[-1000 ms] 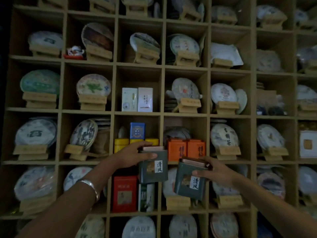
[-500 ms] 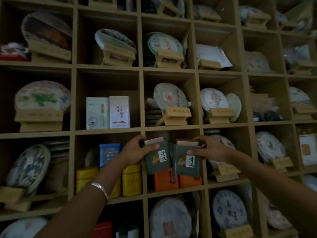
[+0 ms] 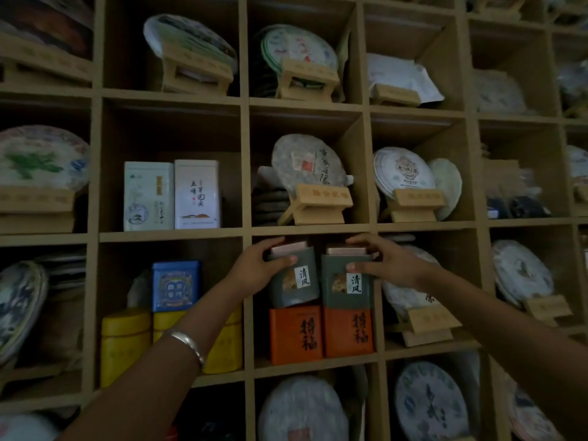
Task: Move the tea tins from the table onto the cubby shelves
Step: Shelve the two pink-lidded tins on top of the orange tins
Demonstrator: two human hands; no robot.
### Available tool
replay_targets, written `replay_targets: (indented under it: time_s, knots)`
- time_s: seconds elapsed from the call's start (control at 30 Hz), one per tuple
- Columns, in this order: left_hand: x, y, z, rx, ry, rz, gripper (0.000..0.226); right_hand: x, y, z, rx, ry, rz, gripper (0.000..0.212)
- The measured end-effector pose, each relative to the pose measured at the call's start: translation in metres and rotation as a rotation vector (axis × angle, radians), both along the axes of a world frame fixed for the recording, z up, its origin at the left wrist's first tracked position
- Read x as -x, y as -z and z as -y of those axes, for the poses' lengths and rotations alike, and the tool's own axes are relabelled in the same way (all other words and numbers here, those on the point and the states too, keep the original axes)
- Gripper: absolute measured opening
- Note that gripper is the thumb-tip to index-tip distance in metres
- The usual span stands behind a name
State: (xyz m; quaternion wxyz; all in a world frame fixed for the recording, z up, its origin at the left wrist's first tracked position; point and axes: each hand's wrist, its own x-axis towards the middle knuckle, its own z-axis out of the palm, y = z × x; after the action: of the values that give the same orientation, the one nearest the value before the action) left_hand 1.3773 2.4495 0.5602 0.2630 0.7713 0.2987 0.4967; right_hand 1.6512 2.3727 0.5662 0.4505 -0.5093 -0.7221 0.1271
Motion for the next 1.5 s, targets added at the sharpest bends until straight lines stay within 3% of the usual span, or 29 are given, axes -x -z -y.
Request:
replay_targets:
  time_s: [0.23,0.6,0.83,1.0,1.07,1.23,1.5]
  knots:
    - [-0.021,0.002,-0.006,-0.035,-0.08,0.001,0.048,-0.012,-0.002,-0.024,-0.052,-0.08,0.015,0.057]
    - [-0.037,0.0,-0.026,-0.014,-0.221,-0.048,0.049,-0.007,0.003,-0.068,-0.049,-0.022,0.074,0.061]
    - [-0.035,-0.002,-0.04,0.119,-0.199,-0.109,0.052,-0.005,0.0,-0.089,0.068,0.08,0.125,0.069]
    - [-0.038,-0.003,-0.044,0.11,-0.228,-0.193,0.05,-0.001,-0.003,-0.094,0.137,0.112,0.113,0.07]
    - [-0.039,-0.005,-0.046,0.123,-0.255,-0.208,0.049,0.003,-0.005,-0.094,0.109,0.155,0.153,0.066]
    - [-0.043,-0.004,-0.049,0.042,-0.286,-0.264,0.049,0.011,-0.011,-0.092,-0.115,0.387,0.529,0.042]
    - [-0.043,-0.008,-0.045,-0.084,-0.357,-0.308,0.044,0.005,-0.013,-0.079,-0.146,0.266,0.497,0.049]
